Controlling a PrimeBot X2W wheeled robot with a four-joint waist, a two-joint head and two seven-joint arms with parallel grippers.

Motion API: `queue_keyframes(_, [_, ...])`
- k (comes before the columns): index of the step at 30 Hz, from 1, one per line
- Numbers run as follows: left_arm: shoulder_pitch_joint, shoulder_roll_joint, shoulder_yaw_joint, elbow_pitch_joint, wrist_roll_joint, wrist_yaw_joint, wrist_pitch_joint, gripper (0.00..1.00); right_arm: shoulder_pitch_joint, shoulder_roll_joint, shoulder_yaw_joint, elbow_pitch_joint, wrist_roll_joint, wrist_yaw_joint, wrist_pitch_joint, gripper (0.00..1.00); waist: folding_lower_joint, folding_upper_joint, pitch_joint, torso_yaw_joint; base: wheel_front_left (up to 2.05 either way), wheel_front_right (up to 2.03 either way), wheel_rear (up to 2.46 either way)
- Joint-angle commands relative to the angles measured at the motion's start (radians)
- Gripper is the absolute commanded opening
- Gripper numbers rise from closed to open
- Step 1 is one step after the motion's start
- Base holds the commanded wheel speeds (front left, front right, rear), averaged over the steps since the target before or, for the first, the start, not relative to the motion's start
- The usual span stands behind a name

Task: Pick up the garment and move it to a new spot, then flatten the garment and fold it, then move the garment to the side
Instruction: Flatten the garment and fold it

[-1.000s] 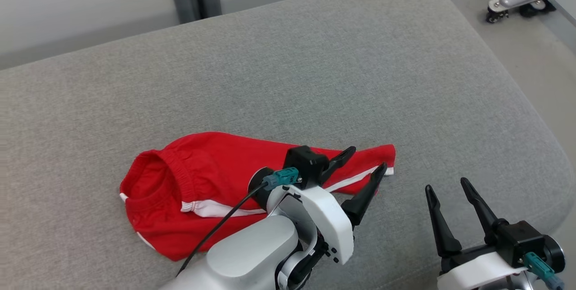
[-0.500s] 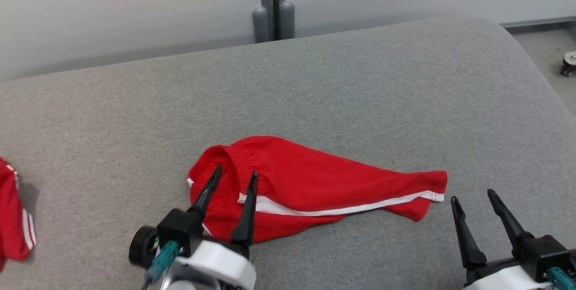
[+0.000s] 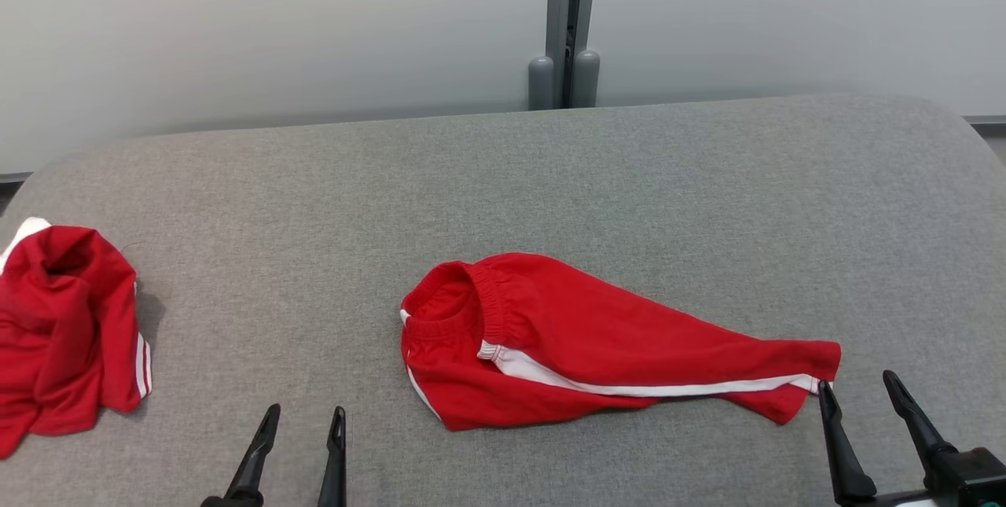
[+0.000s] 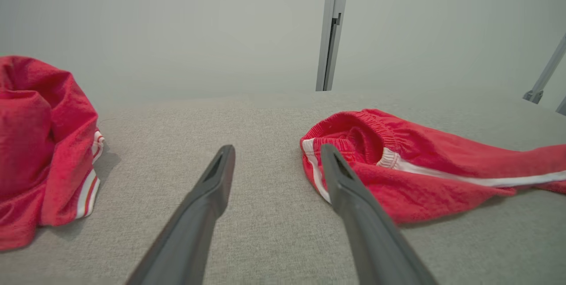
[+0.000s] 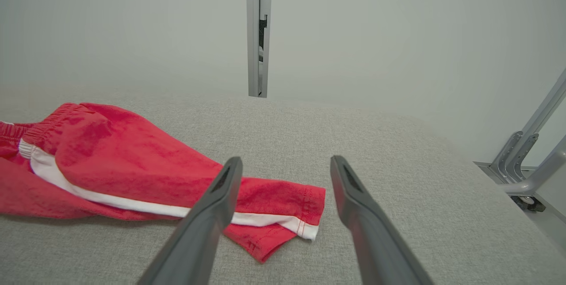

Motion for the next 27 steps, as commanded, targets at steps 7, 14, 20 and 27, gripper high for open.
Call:
queue_keyframes(7, [0.033, -0.056, 0.144, 0.015, 0.078, -0.090, -0.005, 1.00, 0.031, 0.008, -0.023, 0.018, -0.026, 0.000, -0.005, 1.00, 0.0000, 0.0002, -0.019, 0.025, 0.00, 0.00, 0.00])
queue_keyframes(14, [0.037, -0.081, 0.208, 0.023, 0.106, -0.132, -0.005, 1.00, 0.031, 0.015, -0.012, 0.024, -0.023, 0.000, -0.005, 1.00, 0.0000, 0.0002, -0.032, 0.032, 0.00, 0.00, 0.00])
queue_keyframes(20, [0.013, -0.090, 0.198, 0.025, 0.115, -0.161, -0.005, 1.00, 0.019, 0.013, -0.014, 0.035, -0.013, 0.000, -0.005, 1.00, 0.0000, 0.0002, -0.023, 0.022, 0.00, 0.00, 0.00])
queue_keyframes(27, [-0.084, -0.091, 0.054, 0.116, 0.103, -0.208, -0.005, 1.00, -0.067, -0.030, -0.066, 0.204, -0.047, 0.000, -0.005, 1.00, 0.0000, 0.0002, 0.016, -0.011, 0.00, 0.00, 0.00])
